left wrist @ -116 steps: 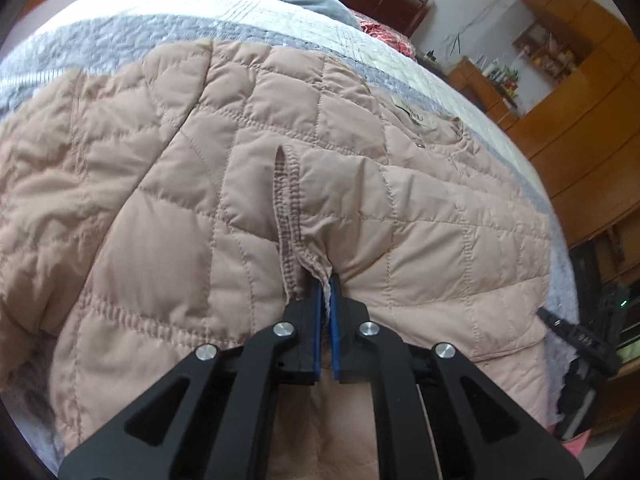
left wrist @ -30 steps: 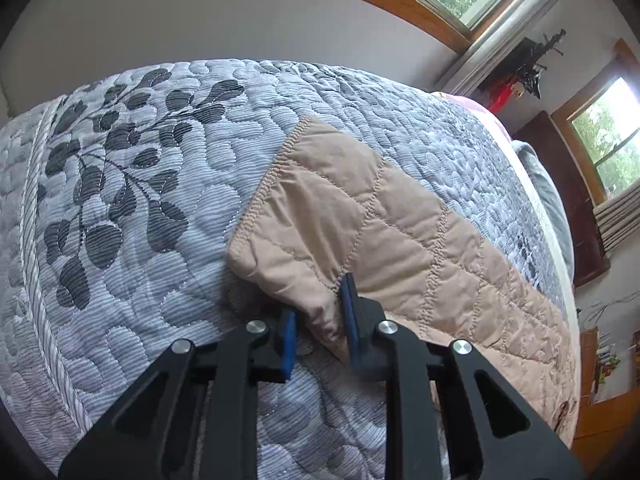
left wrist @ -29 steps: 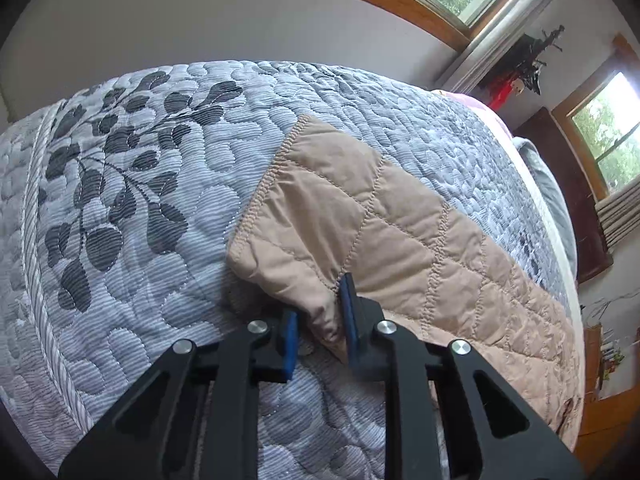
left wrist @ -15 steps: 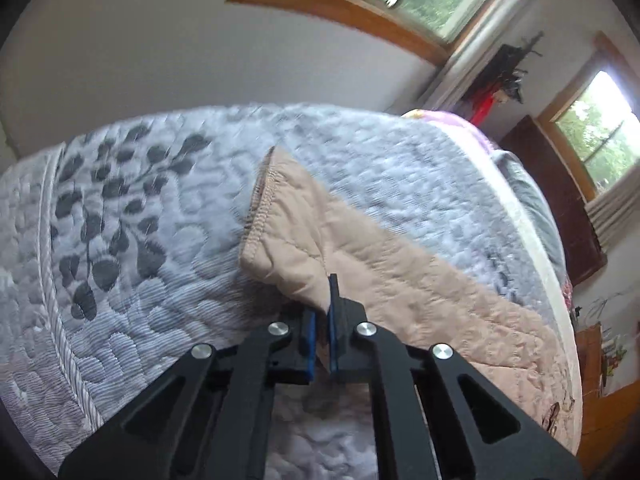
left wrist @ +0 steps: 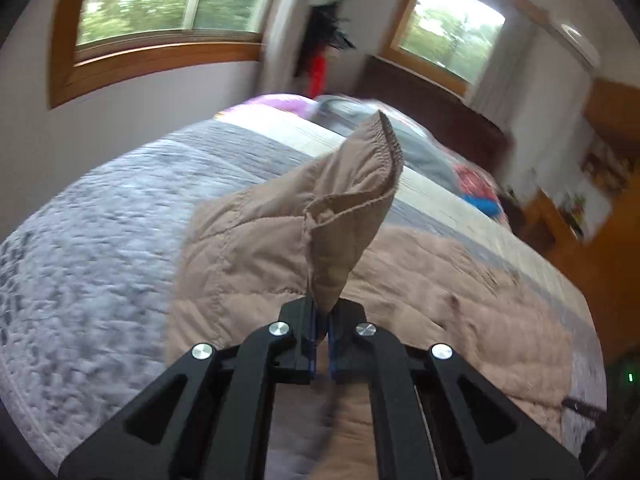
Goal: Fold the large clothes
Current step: 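Lift the sleeve with the left gripper and fold it across the coat body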
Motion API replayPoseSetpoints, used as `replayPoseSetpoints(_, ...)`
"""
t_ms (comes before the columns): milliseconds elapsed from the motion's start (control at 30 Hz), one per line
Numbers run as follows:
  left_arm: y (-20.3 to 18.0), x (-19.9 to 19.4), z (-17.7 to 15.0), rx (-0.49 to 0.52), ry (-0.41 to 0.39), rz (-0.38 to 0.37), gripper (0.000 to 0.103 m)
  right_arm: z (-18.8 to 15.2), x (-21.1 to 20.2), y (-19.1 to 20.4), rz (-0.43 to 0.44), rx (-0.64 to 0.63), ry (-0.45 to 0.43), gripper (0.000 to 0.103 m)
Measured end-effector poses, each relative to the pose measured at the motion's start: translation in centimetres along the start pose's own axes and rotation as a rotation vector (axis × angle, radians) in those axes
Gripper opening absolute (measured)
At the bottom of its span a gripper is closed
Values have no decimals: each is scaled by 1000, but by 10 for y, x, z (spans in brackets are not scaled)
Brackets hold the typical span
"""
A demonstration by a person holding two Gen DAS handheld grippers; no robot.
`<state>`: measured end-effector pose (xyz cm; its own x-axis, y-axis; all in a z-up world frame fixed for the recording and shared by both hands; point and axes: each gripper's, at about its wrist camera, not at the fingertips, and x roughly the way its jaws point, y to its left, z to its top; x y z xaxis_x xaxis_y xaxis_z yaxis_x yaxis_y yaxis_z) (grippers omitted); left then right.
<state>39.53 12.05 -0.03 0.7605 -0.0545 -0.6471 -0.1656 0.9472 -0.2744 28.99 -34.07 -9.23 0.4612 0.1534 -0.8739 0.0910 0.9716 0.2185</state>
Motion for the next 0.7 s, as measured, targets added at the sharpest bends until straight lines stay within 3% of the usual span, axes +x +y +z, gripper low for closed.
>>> replayPoseSetpoints(167,-89,27,-23,133,61,-128,2,0,6,0,-4,-2,5,63)
replayPoseSetpoints(333,-142,50,-46,236,119,-198,2,-1,10,-2,-5,-1,13,63)
replayPoseSetpoints(700,-164,119,-85,268,334,-228,5,0,15,0,-23,-14,18,63)
